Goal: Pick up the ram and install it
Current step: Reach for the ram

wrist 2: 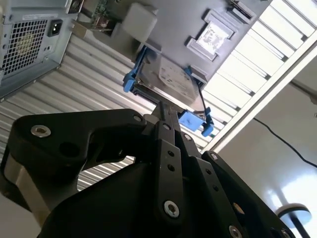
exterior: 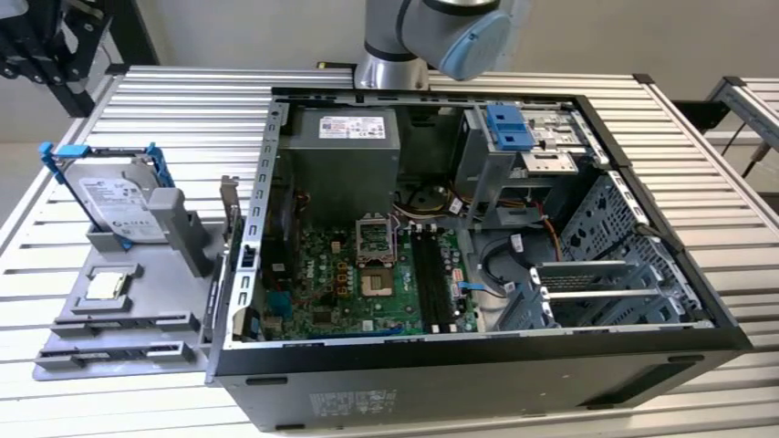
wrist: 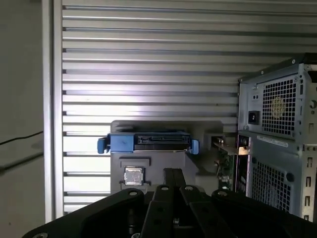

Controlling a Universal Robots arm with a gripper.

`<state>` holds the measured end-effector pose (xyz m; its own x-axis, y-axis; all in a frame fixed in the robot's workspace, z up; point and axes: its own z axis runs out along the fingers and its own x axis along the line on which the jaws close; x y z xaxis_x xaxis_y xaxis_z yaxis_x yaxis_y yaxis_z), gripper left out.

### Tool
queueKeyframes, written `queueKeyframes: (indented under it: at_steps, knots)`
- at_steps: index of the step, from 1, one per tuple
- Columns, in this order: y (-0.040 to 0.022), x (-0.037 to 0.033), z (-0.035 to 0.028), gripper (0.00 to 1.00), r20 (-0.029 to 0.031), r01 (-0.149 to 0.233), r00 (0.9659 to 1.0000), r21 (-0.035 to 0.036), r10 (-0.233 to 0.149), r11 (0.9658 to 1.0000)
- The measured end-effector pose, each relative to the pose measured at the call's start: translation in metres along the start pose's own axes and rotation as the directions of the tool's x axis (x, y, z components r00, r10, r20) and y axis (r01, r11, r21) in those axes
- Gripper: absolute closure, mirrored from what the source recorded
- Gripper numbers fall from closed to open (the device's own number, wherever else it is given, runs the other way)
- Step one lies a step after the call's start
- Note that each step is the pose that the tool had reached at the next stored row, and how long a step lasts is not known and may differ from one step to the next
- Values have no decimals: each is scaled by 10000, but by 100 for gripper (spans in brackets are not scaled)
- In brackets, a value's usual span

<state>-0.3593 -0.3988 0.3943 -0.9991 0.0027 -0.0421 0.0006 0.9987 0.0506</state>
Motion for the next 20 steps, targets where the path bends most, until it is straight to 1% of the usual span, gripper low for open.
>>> queueKeyframes:
  at_steps: [6, 9, 10, 16, 19, 20]
  knots:
    - [0, 175, -7, 100, -1, 23, 10000, -1, -23, 10000]
    - [0, 241, -9, 100, -1, 33, 10000, -2, -33, 10000]
    - [0, 253, -10, 100, -1, 35, 10000, -2, -35, 10000]
    - [-4, 249, -10, 100, -6, 37, 10000, -2, -37, 10000]
    - [-14, 216, -10, 100, -66, 34, 10000, 13, -34, 10000]
    - [-27, 210, -10, 100, -77, 34, 10000, 14, -34, 10000]
